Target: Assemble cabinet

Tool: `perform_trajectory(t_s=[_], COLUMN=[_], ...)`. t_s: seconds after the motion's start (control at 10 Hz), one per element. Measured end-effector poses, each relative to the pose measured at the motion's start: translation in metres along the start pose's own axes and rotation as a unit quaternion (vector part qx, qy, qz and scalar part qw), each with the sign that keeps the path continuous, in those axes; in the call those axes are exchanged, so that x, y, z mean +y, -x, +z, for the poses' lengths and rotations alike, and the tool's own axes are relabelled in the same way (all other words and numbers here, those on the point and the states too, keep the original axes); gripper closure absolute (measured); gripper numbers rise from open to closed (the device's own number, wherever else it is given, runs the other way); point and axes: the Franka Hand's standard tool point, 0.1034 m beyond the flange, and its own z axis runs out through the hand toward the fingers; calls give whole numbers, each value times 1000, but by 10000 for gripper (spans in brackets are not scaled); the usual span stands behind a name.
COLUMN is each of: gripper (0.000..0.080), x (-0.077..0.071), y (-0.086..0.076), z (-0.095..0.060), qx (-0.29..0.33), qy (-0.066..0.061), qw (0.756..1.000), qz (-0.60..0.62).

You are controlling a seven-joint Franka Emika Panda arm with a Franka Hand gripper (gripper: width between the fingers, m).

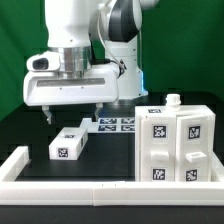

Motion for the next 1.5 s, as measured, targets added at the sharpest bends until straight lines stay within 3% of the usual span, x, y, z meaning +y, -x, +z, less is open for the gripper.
perform_trajectory(t_s=[0.3,0.6,0.9,1.2,1.4,1.5], gripper=[2,2,2,2,33,200], x=[0,13,20,4,2,3], y=[1,-5,-16,-4,-2,-2], z=[2,22,36,49,51,51], qx=[-2,-29,-28,-9,-11,-10], qy=[-1,-14,-10,4,4,4], qw=[1000,999,999,1000,1000,1000], qz=[1,25,20,10,6,4])
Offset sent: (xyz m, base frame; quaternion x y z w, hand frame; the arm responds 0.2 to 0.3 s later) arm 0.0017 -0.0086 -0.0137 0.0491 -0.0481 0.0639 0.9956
